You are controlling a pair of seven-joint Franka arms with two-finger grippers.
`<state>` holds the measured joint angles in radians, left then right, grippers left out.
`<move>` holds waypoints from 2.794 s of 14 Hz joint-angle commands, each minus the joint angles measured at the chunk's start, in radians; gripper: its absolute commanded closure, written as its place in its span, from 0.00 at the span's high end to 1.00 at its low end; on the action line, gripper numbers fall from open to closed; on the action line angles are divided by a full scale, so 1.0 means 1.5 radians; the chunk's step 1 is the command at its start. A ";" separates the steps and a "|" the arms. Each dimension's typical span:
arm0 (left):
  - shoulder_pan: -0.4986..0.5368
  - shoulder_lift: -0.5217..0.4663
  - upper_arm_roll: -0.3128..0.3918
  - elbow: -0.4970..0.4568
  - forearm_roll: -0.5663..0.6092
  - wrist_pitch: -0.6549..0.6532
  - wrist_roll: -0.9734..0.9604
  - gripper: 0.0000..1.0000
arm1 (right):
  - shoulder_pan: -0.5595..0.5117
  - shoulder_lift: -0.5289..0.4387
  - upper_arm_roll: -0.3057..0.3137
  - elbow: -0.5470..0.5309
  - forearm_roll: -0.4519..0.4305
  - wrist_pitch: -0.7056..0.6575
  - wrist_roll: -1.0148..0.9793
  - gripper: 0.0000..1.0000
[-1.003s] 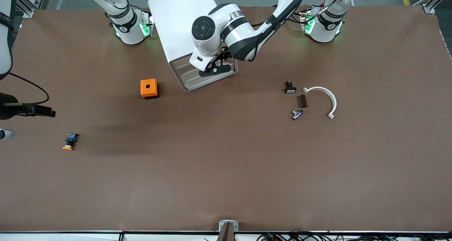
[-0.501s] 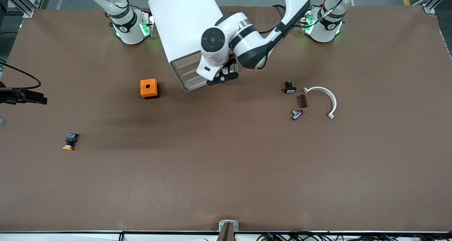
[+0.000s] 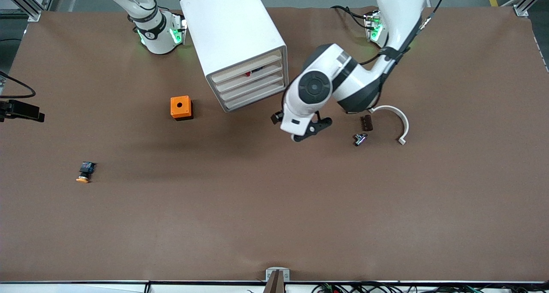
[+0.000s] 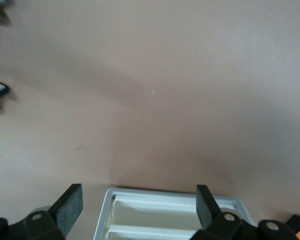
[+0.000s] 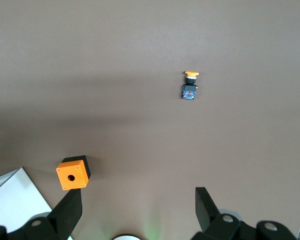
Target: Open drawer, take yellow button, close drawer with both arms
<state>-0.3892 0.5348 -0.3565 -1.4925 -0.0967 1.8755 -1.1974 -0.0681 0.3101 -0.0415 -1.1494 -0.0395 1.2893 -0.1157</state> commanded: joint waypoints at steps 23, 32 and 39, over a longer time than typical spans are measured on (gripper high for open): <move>0.250 -0.139 -0.003 -0.001 0.095 -0.172 0.304 1.00 | -0.035 -0.075 -0.004 -0.051 0.034 -0.020 0.001 1.00; 0.209 -0.194 0.108 -0.018 0.118 -0.202 0.486 1.00 | -0.034 -0.095 0.001 -0.054 0.033 -0.063 -0.010 1.00; 0.217 -0.412 0.252 -0.204 0.071 -0.178 0.741 1.00 | -0.018 -0.183 0.003 -0.162 0.033 -0.048 -0.010 1.00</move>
<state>-0.0636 0.0380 -0.0158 -1.6684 0.0366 1.5667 -0.1536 -0.0996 0.1515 -0.0412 -1.2583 -0.0006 1.1875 -0.1249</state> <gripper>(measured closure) 0.000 0.000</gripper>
